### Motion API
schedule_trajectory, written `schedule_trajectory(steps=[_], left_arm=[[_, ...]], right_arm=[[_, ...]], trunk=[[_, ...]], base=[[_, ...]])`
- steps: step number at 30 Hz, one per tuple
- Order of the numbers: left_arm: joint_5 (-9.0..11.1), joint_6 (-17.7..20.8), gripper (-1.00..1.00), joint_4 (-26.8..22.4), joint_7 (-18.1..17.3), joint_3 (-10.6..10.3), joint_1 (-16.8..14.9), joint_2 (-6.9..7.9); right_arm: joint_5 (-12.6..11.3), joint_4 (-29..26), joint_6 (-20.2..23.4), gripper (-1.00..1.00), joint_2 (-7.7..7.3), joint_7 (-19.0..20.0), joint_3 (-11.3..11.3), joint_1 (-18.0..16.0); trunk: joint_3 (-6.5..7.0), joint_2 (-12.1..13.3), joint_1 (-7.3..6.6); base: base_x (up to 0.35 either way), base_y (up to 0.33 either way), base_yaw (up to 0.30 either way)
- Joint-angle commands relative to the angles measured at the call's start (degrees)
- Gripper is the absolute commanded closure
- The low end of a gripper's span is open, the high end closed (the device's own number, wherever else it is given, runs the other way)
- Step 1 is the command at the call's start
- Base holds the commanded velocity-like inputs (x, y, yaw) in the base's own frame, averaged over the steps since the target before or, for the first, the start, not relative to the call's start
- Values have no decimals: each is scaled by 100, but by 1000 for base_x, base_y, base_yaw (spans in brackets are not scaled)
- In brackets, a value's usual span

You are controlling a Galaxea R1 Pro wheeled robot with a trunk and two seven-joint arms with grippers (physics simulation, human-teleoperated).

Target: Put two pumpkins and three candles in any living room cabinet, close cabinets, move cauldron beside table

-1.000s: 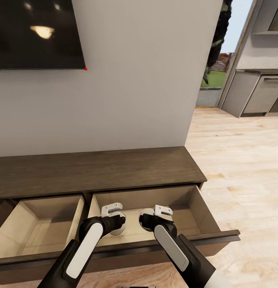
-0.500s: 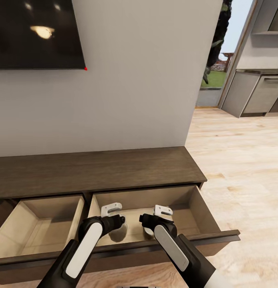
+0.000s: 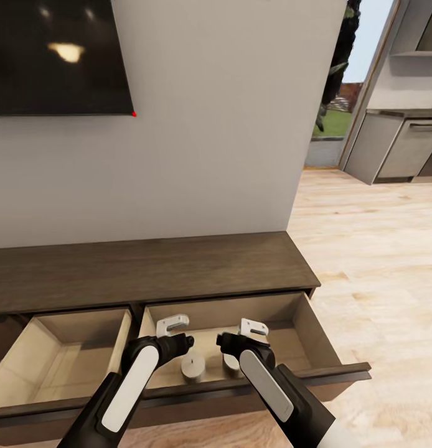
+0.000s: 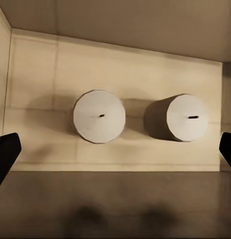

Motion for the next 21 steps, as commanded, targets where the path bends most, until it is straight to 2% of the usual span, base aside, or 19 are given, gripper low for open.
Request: schedule_trajectory(steps=[1,21], left_arm=[[56,5,-100,-6,60,-3,-3,0],[94,23,-100,-19,69,-3,-11,0]], right_arm=[[-34,-7,15,-100,-1,-44,7,-6],[-34,-12,15,-100,-7,-3,5,-6]], trunk=[[13,39,-24],[372,841,-463]], base=[[0,0,0],[-30,0,0]])
